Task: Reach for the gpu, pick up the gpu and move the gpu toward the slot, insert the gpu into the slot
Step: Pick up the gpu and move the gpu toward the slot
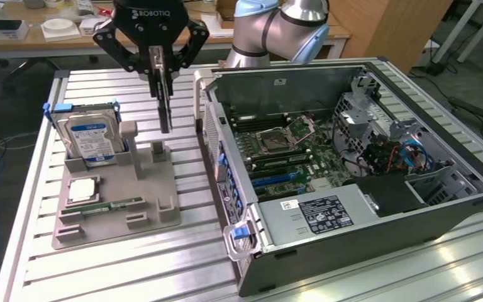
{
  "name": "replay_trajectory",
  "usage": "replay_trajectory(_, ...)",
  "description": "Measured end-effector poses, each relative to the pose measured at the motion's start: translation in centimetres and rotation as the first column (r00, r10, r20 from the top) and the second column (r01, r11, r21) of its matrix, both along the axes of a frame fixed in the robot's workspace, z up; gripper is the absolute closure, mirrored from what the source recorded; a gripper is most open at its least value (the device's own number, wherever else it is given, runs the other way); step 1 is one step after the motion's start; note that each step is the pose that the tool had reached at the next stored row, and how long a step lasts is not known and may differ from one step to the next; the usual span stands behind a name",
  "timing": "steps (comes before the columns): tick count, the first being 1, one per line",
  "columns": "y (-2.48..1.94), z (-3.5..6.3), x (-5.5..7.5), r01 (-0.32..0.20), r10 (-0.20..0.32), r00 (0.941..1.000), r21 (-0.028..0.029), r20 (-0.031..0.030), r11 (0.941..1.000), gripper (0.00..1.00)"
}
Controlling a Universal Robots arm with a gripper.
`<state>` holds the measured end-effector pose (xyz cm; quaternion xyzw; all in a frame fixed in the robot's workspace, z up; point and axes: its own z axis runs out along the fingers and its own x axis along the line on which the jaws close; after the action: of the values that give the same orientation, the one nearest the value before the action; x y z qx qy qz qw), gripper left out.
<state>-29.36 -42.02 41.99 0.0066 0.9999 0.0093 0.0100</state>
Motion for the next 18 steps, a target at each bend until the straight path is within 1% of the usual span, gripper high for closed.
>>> replay_trajectory(3, 0.00, 0.00, 0.3, 0.000, 0.000, 1.0000, -0.0001, -0.0001, 1.0000, 0.74)
replay_trajectory(7, 0.00, 0.00, 1.1, 0.000, 0.000, 1.0000, -0.0002, -0.0001, 1.0000, 0.74)
replay_trajectory(12, 0.00, -0.02, 2.4, 0.000, 0.000, 1.0000, -0.0001, 0.0000, 1.0000, 0.74)
replay_trajectory(18, 0.00, -0.04, 4.2, 0.000, 0.000, 1.0000, -0.0002, -0.0001, 1.0000, 0.74)
